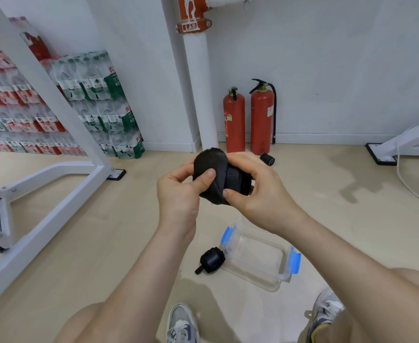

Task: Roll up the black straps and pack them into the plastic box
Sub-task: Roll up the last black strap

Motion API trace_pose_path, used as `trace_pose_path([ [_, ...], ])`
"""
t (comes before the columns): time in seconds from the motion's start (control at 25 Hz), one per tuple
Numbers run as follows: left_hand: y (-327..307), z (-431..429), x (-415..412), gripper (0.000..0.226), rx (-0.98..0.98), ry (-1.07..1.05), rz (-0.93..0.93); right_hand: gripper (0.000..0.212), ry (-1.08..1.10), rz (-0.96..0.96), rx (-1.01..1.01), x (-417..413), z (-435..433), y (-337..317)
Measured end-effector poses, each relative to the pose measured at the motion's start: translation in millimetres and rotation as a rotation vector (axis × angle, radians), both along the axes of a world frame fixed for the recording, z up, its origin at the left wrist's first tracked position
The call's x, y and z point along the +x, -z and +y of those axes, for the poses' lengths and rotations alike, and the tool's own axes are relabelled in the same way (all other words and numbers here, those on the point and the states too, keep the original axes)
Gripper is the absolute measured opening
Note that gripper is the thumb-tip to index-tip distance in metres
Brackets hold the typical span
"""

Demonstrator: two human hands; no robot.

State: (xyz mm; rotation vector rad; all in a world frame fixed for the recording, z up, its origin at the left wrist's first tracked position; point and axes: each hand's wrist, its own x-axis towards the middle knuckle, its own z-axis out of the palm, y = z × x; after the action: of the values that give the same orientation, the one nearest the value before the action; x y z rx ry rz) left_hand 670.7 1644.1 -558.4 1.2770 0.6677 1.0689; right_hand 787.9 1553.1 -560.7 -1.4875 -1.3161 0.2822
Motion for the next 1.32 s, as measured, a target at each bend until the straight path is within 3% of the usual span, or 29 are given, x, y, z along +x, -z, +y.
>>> trace_pose_path([
  [0.2, -2, 2, 2, 0.030, -0.210, 0.017, -0.102, 0.055, -0.038, 0.038, 0.031, -9, 2, -1],
  [0.32, -6, 2, 2, 0.030, -0.278, 0.083, -0.047, 0.059, -0.067, 0.023, 0.054, -16, 0, -2],
  [0.44, -10, 1, 2, 0.020, -0.235, 0.059, -0.022, 0.077, -0.097, 0.157, -0.048, -17, 2, -3],
  [0.52, -8, 2, 2, 0.032, -0.110, 0.009, 0.004, 0.088, -0.084, 0.287, -0.147, -16, 6, -1],
  [0.56, -7, 1, 1, 0.040, -0.024, 0.004, 0.045, 0.084, -0.083, 0.362, -0.184, -15, 7, 0],
  [0.68, -4, -4, -2, 0.059, 0.179, 0.045, 0.182, 0.040, -0.229, 0.640, -0.260, -4, 7, -1],
  [0.76, -3, -4, -2, 0.072, 0.227, 0.101, 0.220, 0.034, -0.285, 0.722, -0.261, 4, 2, -3],
  [0.92, -1, 3, -4, 0.090, 0.118, 0.234, 0.230, 0.043, -0.223, 0.605, -0.120, 4, -2, -2],
  [1.04, -5, 5, -11, 0.080, -0.011, 0.417, 0.310, 0.056, -0.128, 0.262, -0.090, 1, -5, -3],
  [1.16, -6, 12, -24, 0.069, 0.083, 0.578, 0.376, 0.063, -0.113, -0.029, -0.041, 2, -9, -7],
  [1.24, -8, 12, -30, 0.080, 0.181, 0.635, 0.438, 0.067, -0.149, 0.019, -0.037, 7, -12, -10],
  [1.32, -8, 7, -30, 0.074, 0.278, 0.541, 0.471, 0.070, -0.218, 0.132, -0.077, 10, -17, -14],
])
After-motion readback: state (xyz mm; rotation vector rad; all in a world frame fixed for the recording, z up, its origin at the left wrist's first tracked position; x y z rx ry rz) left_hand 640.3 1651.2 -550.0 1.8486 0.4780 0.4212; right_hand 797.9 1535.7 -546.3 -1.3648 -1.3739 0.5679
